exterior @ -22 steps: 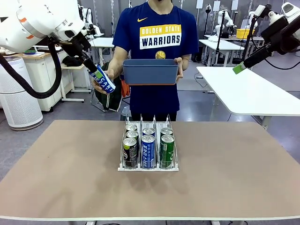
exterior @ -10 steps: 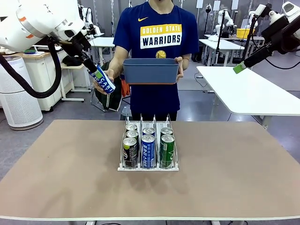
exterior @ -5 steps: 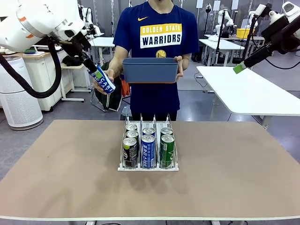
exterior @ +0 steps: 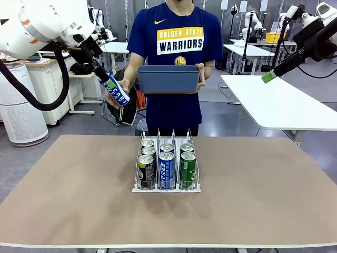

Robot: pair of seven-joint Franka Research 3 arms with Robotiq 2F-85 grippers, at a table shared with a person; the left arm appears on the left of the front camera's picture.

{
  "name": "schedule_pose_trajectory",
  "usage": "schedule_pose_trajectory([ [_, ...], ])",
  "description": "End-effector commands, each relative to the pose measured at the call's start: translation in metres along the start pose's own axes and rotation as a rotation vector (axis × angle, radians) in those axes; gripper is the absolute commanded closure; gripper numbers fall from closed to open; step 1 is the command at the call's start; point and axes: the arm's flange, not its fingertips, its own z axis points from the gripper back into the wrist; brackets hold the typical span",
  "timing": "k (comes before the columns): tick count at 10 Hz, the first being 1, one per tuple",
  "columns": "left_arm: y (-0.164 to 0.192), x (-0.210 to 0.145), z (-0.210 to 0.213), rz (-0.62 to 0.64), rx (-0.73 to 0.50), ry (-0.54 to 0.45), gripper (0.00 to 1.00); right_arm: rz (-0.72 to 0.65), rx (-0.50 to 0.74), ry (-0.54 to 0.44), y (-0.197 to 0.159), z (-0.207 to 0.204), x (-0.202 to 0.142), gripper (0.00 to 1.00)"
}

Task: Fill the beverage cans into the dispenser.
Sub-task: Place the picked Ionic drink in the line of the Automatic Can Dispenser with the same cans.

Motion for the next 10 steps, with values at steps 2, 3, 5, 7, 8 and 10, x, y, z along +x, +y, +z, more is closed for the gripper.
schedule_pose_trajectory([
  [2,-0.0004,0.0005,0.0028,0.0,0.003,-0.004,0.82,-0.001,0.001,0.001,0.0004,-0.0011,-0.0012,0.0],
  [3,-0.0004,0.0005,0.0028,0.0,0.003,-0.004,0.82,-0.001,0.001,0.001,0.0004,-0.0011,-0.0012,0.0],
  [5,-0.0004,0.0005,0.0028,0.0,0.003,-0.004,0.82,-0.001,0.001,0.001,0.0004,-0.0011,-0.0012,0.0],
  [7,-0.0013,-0.0014,0.0003,0.001,0.002,0.006,0.42,-0.001,0.001,0.001,0.0004,-0.0011,-0.0012,0.0],
  [8,0.0001,-0.0024,0.002,0.003,0.006,0.013,0.42,-0.001,0.001,0.001,0.0004,-0.0011,-0.0012,0.0],
  [10,-0.0072,-0.0016,0.0065,-0.002,0.01,0.028,0.42,-0.001,0.001,0.001,0.0004,-0.0011,-0.0012,0.0],
])
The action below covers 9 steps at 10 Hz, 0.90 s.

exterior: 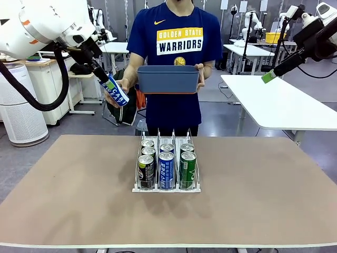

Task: Fill the beverage cans into the dispenser.
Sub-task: Place the picked Ionic drink in the line of the Automatic Can Dispenser with the same cans.

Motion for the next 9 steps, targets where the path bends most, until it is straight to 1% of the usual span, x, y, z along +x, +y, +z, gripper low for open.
schedule_pose_trajectory([
  [1,-0.018,-0.001,0.012,0.004,-0.004,0.037,0.42,-0.001,0.001,0.001,0.0,-0.001,-0.001,0.0],
  [5,-0.071,-0.01,0.034,-0.058,-0.011,0.099,0.42,-0.001,0.001,0.001,0.0,-0.001,-0.001,0.0],
  [9,-0.14,-0.019,0.049,-0.256,-0.145,0.291,0.42,-0.001,0.001,0.001,0.0,-0.001,-0.001,0.0],
])
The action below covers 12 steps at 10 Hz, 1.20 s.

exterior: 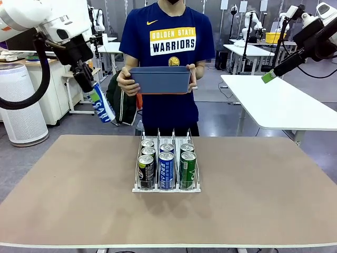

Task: Fill the beverage cans into the dispenser.
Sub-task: Place the picked Ionic drink in the line of the Automatic Can Dispenser with the same cans.

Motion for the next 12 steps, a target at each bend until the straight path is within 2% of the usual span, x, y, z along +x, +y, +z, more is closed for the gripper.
schedule_pose_trajectory([
  [1,-0.031,0.002,0.004,-0.138,-0.061,0.075,0.42,-0.001,0.001,0.001,0.0,-0.001,-0.001,0.0],
  [3,-0.058,0.007,0.001,-0.31,-0.193,0.101,0.42,-0.001,0.001,0.001,0.0,-0.001,-0.001,0.0],
  [6,-0.08,0.022,-0.006,-0.38,-0.355,0.035,0.42,-0.001,0.001,0.001,0.0,-0.001,-0.001,0.0],
  [7,-0.075,0.02,-0.009,-0.331,-0.259,0.088,0.42,-0.001,0.001,0.001,0.0,-0.001,-0.001,0.0],
  [12,-0.076,0.021,-0.01,-0.35,-0.278,0.082,0.42,-0.001,0.001,0.001,0.0,-0.001,-0.001,0.0],
])
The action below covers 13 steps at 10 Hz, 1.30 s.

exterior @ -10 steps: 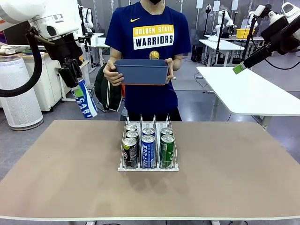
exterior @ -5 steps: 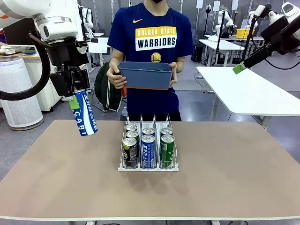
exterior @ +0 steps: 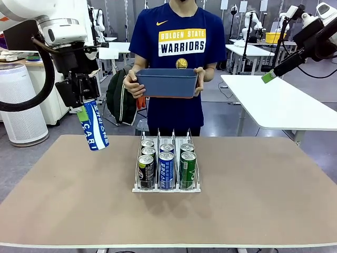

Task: Fill the beverage cans into the dispenser.
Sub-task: Place the picked Ionic drink in the line of the Automatic Can Dispenser with the same cans.

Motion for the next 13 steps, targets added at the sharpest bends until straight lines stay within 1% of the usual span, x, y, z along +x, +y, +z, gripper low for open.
schedule_pose_trajectory([
  [1,0.004,0.001,0.009,0.073,-0.04,-0.036,0.42,-0.001,0.001,0.001,0.0,-0.001,-0.001,0.0],
  [2,0.001,0.019,0.011,0.19,-0.046,-0.036,0.42,-0.001,0.001,0.001,0.0,-0.001,-0.001,0.0],
  [5,-0.027,0.097,0.004,0.228,0.029,0.014,0.42,-0.001,0.001,0.001,0.0,-0.001,-0.001,0.0],
  [8,-0.059,0.168,-0.016,0.092,0.105,0.134,0.42,-0.001,0.001,0.001,0.0,-0.001,-0.001,0.0],
  [9,-0.068,0.186,-0.022,0.037,0.121,0.196,0.42,-0.001,0.001,0.001,0.0,-0.001,-0.001,0.0],
  [10,-0.074,0.196,-0.029,-0.041,0.132,0.272,0.42,-0.001,0.001,0.001,0.0,-0.001,-0.001,0.0],
  [11,-0.073,0.206,-0.039,-0.086,0.17,0.318,0.42,-0.001,0.001,0.001,0.0,-0.001,-0.001,0.0],
  [12,-0.068,0.214,-0.051,-0.128,0.201,0.339,0.42,-0.001,0.001,0.001,0.0,-0.001,-0.001,0.0],
  [13,-0.068,0.221,-0.065,-0.176,0.248,0.332,0.42,-0.001,0.001,0.001,0.0,-0.001,-0.001,0.0],
])
